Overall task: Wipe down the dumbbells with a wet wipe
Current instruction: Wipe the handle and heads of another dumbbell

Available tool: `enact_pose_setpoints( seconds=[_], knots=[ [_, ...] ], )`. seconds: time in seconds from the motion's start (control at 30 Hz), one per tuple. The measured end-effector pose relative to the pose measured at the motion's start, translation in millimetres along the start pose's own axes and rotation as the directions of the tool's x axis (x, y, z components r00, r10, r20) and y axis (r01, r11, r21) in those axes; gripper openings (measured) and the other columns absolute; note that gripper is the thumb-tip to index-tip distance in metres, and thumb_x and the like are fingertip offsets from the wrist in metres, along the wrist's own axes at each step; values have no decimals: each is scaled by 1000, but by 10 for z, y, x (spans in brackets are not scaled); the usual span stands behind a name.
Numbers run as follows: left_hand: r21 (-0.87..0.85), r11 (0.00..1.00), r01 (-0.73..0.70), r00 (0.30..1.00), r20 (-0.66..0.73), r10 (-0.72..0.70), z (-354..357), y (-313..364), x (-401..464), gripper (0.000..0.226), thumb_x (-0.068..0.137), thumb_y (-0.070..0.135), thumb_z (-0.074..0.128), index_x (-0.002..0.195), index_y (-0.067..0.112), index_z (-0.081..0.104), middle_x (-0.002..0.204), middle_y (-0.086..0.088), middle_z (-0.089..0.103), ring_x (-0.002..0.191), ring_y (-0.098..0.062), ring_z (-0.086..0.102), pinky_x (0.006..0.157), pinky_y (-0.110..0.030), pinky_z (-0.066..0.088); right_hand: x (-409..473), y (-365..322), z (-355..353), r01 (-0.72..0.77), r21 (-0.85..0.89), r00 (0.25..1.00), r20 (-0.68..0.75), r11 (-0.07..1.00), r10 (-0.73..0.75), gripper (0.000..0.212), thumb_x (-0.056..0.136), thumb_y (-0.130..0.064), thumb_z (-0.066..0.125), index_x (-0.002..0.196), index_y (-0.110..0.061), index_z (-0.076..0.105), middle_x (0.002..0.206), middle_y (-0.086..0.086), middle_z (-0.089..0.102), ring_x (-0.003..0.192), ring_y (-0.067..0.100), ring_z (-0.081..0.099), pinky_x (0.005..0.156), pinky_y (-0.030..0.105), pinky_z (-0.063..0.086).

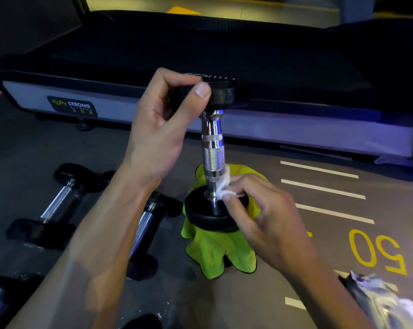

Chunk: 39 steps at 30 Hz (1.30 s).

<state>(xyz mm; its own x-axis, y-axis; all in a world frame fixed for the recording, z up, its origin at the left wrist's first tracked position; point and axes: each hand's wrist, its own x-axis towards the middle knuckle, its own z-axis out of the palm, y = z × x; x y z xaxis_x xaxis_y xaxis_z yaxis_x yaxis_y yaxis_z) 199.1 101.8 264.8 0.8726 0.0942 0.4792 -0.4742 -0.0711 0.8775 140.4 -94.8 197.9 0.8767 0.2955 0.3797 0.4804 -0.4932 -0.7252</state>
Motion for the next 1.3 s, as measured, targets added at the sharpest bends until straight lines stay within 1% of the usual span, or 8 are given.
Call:
enact_pose_setpoints(
  seconds=[0.13,0.3,0.43,0.7,0.8,0.97,1.1,1.3],
  knots=[
    [28,1000,-14,1000,15,13,33,20,-20,18,101,27,66,112,14,62,102,1,64,91,0,59,86,-19,47,62,-85,-276,-57,-155,997,-55,986,49,23,96,-41,61,83,-23,67,101,-11,60,94,3,60,82,19,47],
    [55,998,-11,1000,9,10,23,24,-24,15,101,29,66,111,19,63,100,7,64,91,1,59,85,-19,47,405,-98,-614,-212,-280,977,-49,936,207,27,91,-42,71,71,-24,68,57,-13,63,58,6,60,55,20,42],
    [41,999,-18,1000,12,17,34,25,-33,22,100,29,67,113,13,63,102,5,65,94,-3,60,87,-21,46,680,-144,-729,-294,-372,944,32,881,328,28,89,-43,70,72,-22,75,56,-6,62,63,13,59,56,30,36],
    [27,999,-24,999,27,23,62,11,-25,20,101,23,68,115,10,63,94,15,64,90,-1,60,85,-19,46,897,68,-604,-449,-322,878,13,833,478,58,95,-48,63,68,3,56,55,15,45,59,28,43,55,35,33],
    [23,999,-24,999,26,24,58,12,-20,19,101,23,68,114,10,63,96,13,65,91,-1,61,86,-19,46,829,146,-515,-449,-147,890,12,881,455,66,91,-57,67,73,6,60,59,26,53,56,25,46,55,38,40],
    [22,1000,-18,1000,22,18,55,19,-31,19,101,24,69,114,11,63,96,12,65,92,-2,61,87,-21,47,785,212,-474,-432,-31,902,7,901,432,52,90,-50,74,67,-5,63,54,3,46,51,16,40,54,32,32],
    [17,1000,-14,1000,25,14,55,31,-47,19,101,23,69,114,11,63,96,11,65,91,-3,61,87,-21,47,723,198,-445,-362,65,932,-8,930,363,44,92,-44,62,69,-6,62,58,9,66,59,35,53,61,47,50],
    [23,1000,-21,999,36,20,75,56,-66,20,100,24,70,114,11,63,97,12,66,93,-3,62,88,-23,48,587,18,-369,-130,-209,990,-77,969,117,37,101,-24,58,67,-11,51,50,1,43,53,18,35,50,27,28]
  ],
)
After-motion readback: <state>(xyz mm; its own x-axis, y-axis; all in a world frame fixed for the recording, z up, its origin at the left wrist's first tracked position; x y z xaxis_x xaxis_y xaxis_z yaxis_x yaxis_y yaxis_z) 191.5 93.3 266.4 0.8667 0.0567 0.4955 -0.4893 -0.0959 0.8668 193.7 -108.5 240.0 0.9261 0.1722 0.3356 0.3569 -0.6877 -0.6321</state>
